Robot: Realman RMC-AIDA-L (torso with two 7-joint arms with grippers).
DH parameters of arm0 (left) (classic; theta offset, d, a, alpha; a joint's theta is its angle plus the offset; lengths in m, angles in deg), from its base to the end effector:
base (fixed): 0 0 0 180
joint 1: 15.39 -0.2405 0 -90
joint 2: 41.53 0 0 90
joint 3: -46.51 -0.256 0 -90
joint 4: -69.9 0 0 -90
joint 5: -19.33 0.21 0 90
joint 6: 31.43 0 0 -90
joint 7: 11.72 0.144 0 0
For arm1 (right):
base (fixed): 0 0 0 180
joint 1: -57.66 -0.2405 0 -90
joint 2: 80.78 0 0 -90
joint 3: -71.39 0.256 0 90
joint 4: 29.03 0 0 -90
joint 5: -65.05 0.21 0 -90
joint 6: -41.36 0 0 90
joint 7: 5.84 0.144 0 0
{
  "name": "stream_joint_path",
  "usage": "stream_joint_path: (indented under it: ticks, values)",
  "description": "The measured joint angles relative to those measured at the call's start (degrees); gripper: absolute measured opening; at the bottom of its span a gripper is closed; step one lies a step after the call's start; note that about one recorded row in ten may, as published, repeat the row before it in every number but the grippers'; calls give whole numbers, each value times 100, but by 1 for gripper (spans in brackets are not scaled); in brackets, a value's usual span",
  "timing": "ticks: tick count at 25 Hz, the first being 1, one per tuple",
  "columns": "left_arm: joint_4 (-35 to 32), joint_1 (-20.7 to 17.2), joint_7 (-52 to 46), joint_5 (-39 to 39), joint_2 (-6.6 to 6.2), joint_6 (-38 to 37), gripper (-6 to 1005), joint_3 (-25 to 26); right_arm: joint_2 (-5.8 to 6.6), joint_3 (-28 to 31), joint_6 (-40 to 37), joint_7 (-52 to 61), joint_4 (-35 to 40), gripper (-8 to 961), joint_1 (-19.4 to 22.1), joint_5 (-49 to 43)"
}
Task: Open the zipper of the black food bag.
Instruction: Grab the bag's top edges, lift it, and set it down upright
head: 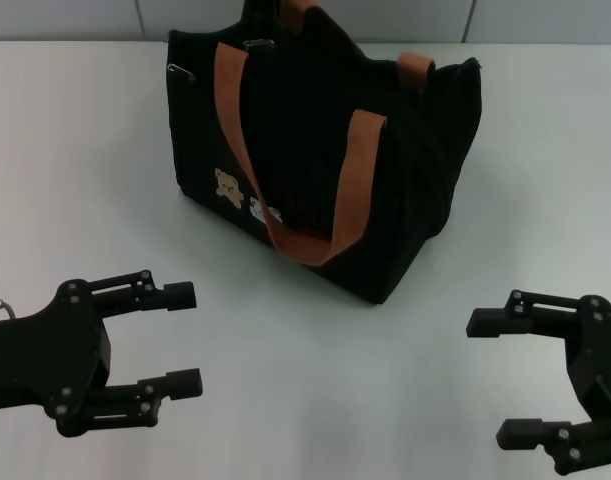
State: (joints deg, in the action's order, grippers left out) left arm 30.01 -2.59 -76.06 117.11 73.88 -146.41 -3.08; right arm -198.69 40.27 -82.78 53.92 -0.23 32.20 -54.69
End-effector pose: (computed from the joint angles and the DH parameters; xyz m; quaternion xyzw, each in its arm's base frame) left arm -0.2849 0.2148 0.0358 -0.9235 -0.1012 -0.3671 0.0465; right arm 0.2581 0.2270 0.0150 0.9095 -0.0808 -0.4042 0.0544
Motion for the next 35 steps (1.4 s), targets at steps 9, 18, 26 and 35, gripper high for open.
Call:
stream_joint_path:
  ticks: [9,18,26,35]
  values:
    - [-3,17,5,1,7,31,748,24,-24,41,4,2,-21,833,-16,34]
    - [42,28,34,-6,20,65,745,274,-39,44,44,-17,-49,834,-29,48]
    - [82,30,36,-6,65,214,743,342,-49,115,80,-34,-50,833,-26,54]
    - [399,166,37,9,293,1755,741,767,-47,577,309,-49,-59,834,97,58]
